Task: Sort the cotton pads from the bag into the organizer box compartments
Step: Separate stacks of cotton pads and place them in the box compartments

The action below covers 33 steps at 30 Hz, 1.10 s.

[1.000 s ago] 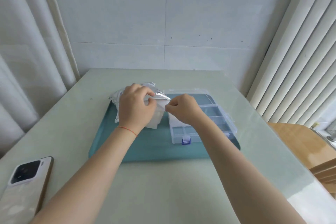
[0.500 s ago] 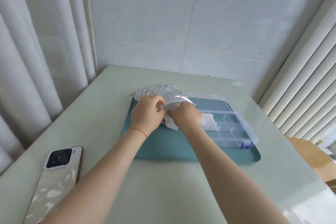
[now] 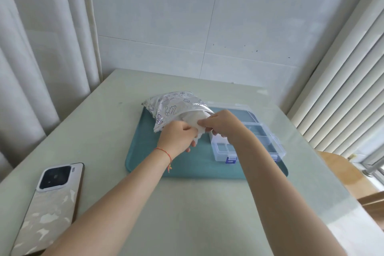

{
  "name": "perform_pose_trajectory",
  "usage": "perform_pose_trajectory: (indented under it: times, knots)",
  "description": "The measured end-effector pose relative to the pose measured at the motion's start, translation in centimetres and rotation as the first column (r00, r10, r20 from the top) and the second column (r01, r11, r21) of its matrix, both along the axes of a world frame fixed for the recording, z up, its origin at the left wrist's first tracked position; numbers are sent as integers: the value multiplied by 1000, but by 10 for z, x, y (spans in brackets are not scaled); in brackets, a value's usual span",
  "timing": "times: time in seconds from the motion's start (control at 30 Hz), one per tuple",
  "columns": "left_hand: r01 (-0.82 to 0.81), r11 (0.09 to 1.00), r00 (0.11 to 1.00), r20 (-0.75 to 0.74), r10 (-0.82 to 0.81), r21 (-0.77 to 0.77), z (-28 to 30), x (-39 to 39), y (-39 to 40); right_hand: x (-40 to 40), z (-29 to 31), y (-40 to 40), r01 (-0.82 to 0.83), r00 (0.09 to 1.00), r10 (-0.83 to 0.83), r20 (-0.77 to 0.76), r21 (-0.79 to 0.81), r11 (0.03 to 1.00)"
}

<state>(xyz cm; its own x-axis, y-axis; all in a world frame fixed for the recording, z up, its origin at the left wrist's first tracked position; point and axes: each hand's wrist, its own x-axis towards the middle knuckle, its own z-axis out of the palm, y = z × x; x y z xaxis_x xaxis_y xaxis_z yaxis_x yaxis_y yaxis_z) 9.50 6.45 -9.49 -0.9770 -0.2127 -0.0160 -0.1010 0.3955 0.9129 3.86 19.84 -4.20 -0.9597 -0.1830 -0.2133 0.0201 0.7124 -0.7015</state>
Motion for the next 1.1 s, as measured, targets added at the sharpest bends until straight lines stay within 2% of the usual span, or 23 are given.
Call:
perform_pose_trajectory:
  times: [0.07, 0.23, 0.33, 0.4, 0.57, 0.7, 0.8, 0.93, 1.1]
  knots:
    - [-10, 991, 994, 111, -5, 136, 2, 0, 2, 0, -3, 5, -24, 1000, 23, -13, -36, 999]
    - [-104, 911, 978, 208, 21, 400, 8, 2, 5, -2, -13, 11, -10, 1000, 11, 1, -231, 973]
    - [-92, 797, 980, 197, -35, 597, 6, 3, 5, -1, -16, 16, -39, 998, 48, 27, -278, 960]
    - [-99, 755, 985, 171, -18, 649, 2, 2, 6, 0, -18, 18, -60, 996, 77, 50, -285, 957]
    - [-119, 755, 991, 130, 45, 645, -1, 1, 7, -1, -18, 24, -114, 985, 148, 90, -311, 944]
    - [-138, 819, 990, 102, 98, 557, -2, -1, 7, -1, -17, 31, -153, 972, 201, 118, -329, 932]
    - [-114, 854, 993, 79, 86, 508, -3, -1, 6, -2, -19, 31, -118, 984, 156, 91, -327, 938]
    - [-132, 884, 991, 81, 107, 449, -6, -3, 4, -4, -26, 25, -47, 999, 45, -15, -258, 965]
    - [-153, 898, 988, 97, 123, 413, -8, -4, 1, -4, -32, 19, -8, 994, -11, -113, -170, 985]
